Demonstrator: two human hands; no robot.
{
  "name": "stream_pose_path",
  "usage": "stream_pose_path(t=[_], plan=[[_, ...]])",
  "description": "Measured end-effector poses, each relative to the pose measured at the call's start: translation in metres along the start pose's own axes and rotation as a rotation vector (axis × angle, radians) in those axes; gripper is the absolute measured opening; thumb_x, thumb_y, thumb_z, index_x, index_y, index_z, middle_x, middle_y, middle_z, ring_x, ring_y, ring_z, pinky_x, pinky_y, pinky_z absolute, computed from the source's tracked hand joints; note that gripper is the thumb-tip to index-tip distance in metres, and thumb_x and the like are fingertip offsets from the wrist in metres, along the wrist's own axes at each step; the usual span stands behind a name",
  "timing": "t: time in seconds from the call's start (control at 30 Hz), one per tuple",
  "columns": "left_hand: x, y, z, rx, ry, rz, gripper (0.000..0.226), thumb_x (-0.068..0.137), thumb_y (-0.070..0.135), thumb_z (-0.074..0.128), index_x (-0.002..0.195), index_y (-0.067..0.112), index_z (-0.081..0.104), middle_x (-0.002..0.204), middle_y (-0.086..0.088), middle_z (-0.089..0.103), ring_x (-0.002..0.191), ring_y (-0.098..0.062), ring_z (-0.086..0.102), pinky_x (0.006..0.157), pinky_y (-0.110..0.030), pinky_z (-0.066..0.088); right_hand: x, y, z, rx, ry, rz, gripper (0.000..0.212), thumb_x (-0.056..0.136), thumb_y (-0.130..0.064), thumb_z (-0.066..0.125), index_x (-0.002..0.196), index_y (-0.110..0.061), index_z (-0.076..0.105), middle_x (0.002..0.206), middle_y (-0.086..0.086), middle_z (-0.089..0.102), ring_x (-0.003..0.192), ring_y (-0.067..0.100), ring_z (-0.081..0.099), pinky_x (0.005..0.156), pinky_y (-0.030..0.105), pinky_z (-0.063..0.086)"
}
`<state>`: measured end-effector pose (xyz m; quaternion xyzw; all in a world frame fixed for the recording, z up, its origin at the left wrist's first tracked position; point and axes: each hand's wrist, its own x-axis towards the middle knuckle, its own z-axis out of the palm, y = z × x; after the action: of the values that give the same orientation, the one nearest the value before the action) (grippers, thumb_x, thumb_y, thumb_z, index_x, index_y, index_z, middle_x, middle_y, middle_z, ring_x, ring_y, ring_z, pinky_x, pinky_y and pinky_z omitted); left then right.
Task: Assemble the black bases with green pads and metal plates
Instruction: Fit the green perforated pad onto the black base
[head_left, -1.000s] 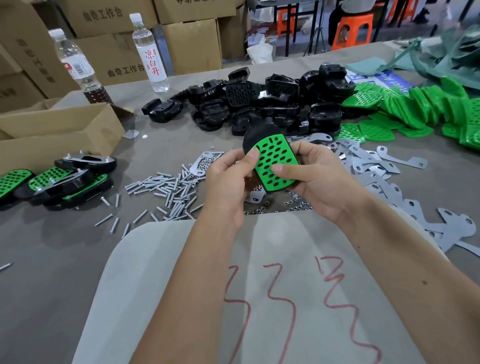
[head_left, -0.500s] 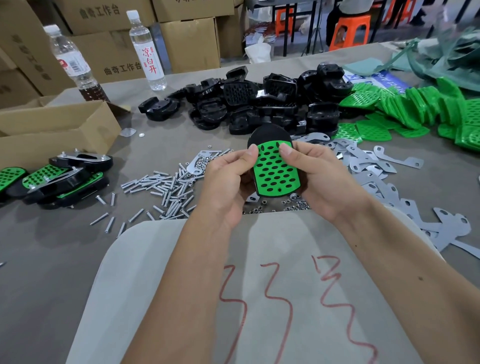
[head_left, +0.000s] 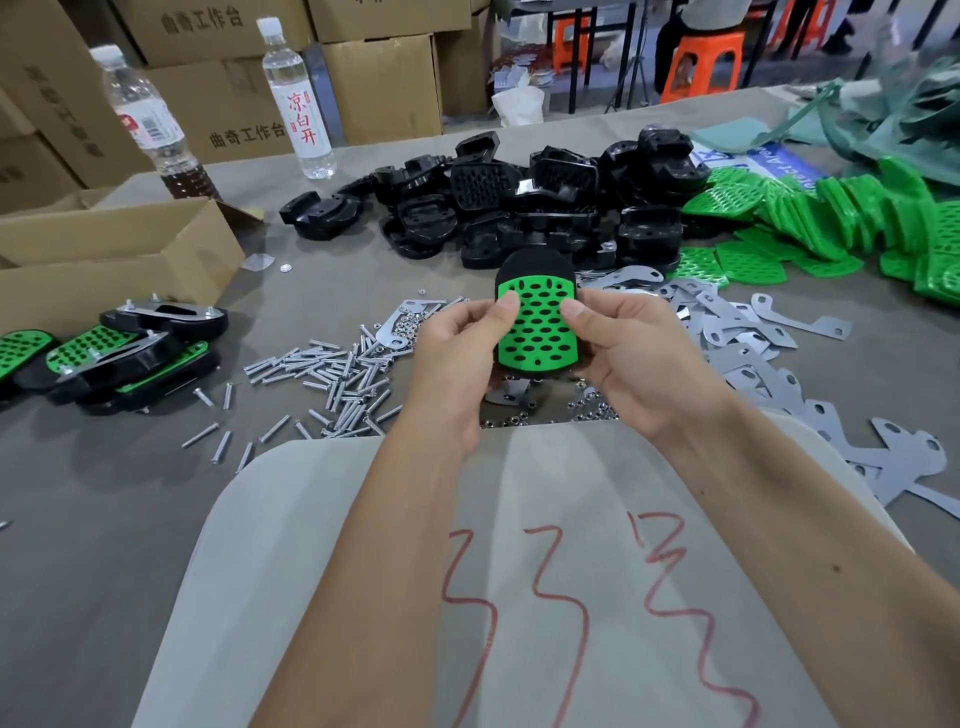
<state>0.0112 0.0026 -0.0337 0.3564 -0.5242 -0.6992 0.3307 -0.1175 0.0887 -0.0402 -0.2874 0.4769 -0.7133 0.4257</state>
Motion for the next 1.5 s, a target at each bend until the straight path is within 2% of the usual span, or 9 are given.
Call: stream_pose_path(t=[0.1, 0.2, 0.37, 0.53, 0.73, 0.9, 1.1, 1.27, 1.5], plan=[[-0.001, 0.0, -0.002, 0.07, -0.114, -0.003, 0.016, 0.099, 0.012, 0.067, 0.112, 0.004, 0.073, 0.104, -0.013, 0.079, 0.089, -0.021, 0.076, 0.079, -0.036, 0.064, 0.0, 0.0, -0.001, -0.042, 0.03, -0.083, 0.024, 0.105, -0.003, 0.051, 0.121, 0.002, 0.069, 0.114, 0.017, 0.077, 0.105, 0.031, 0.075, 0.086, 0.043, 0.063], [-0.001, 0.0, -0.003, 0.035, -0.066, 0.028, 0.016, 0.097, 0.006, 0.069, 0.11, 0.0, 0.074, 0.096, -0.013, 0.08, 0.084, -0.023, 0.078, 0.073, -0.033, 0.065, -0.001, 0.003, 0.002, -0.124, 0.041, -0.158, 0.024, 0.106, -0.005, 0.054, 0.123, -0.005, 0.071, 0.116, 0.012, 0.077, 0.11, 0.028, 0.074, 0.091, 0.042, 0.062], [0.0, 0.0, -0.007, -0.022, -0.038, 0.132, 0.007, 0.094, 0.006, 0.071, 0.099, 0.004, 0.076, 0.094, -0.012, 0.08, 0.082, -0.024, 0.078, 0.063, -0.026, 0.061, -0.002, -0.003, -0.008, -0.168, -0.114, -0.026, 0.022, 0.106, -0.01, 0.054, 0.116, -0.005, 0.073, 0.115, 0.012, 0.077, 0.107, 0.023, 0.074, 0.088, 0.035, 0.06], [0.001, 0.0, -0.007, -0.125, -0.064, 0.055, 0.011, 0.095, 0.014, 0.071, 0.098, 0.005, 0.077, 0.095, -0.011, 0.079, 0.079, -0.019, 0.075, 0.062, -0.024, 0.059, -0.002, -0.002, -0.008, -0.233, -0.128, -0.156, 0.024, 0.107, -0.007, 0.051, 0.115, -0.002, 0.072, 0.108, 0.016, 0.078, 0.097, 0.031, 0.077, 0.088, 0.04, 0.062], [0.001, 0.002, -0.01, -0.131, -0.058, -0.025, 0.028, 0.097, 0.02, 0.067, 0.114, -0.002, 0.07, 0.102, -0.012, 0.079, 0.079, -0.019, 0.075, 0.062, -0.028, 0.059, -0.003, 0.0, -0.007, -0.255, -0.17, -0.193, 0.022, 0.106, -0.006, 0.052, 0.113, -0.004, 0.073, 0.108, 0.018, 0.078, 0.093, 0.04, 0.077, 0.088, 0.046, 0.063], [-0.001, 0.003, -0.002, -0.118, 0.005, 0.039, 0.027, 0.099, 0.027, 0.066, 0.117, 0.007, 0.071, 0.108, -0.01, 0.079, 0.1, -0.029, 0.076, 0.087, -0.048, 0.063, -0.002, 0.0, -0.006, -0.335, -0.124, -0.213, 0.023, 0.105, -0.002, 0.054, 0.109, -0.011, 0.075, 0.104, 0.008, 0.08, 0.098, 0.026, 0.077, 0.084, 0.037, 0.064], [0.001, 0.005, -0.002, -0.196, 0.165, 0.064, 0.017, 0.097, 0.021, 0.07, 0.092, 0.007, 0.076, 0.099, -0.018, 0.078, 0.086, -0.031, 0.073, 0.087, -0.062, 0.058, -0.005, 0.003, 0.0, -0.439, -0.203, -0.133, 0.018, 0.105, -0.004, 0.056, 0.105, -0.003, 0.074, 0.101, 0.012, 0.08, 0.093, 0.02, 0.077, 0.076, 0.025, 0.059], [0.0, 0.007, 0.001, -0.281, 0.235, 0.06, 0.014, 0.096, 0.017, 0.07, 0.089, 0.004, 0.07, 0.089, -0.015, 0.073, 0.079, -0.03, 0.069, 0.081, -0.055, 0.057, -0.008, 0.002, 0.0, -0.359, -0.351, -0.083, 0.025, 0.099, 0.009, 0.058, 0.123, 0.006, 0.064, 0.124, 0.028, 0.067, 0.11, 0.033, 0.07, 0.095, 0.044, 0.06], [-0.004, 0.012, 0.002, -0.331, 0.201, -0.017, 0.017, 0.097, 0.021, 0.068, 0.099, 0.004, 0.073, 0.111, -0.022, 0.075, 0.096, -0.039, 0.073, 0.088, -0.057, 0.058, -0.008, 0.002, -0.002, -0.396, -0.364, -0.196, 0.02, 0.093, 0.011, 0.067, 0.111, 0.003, 0.067, 0.116, 0.032, 0.067, 0.103, 0.034, 0.069, 0.09, 0.038, 0.059]])
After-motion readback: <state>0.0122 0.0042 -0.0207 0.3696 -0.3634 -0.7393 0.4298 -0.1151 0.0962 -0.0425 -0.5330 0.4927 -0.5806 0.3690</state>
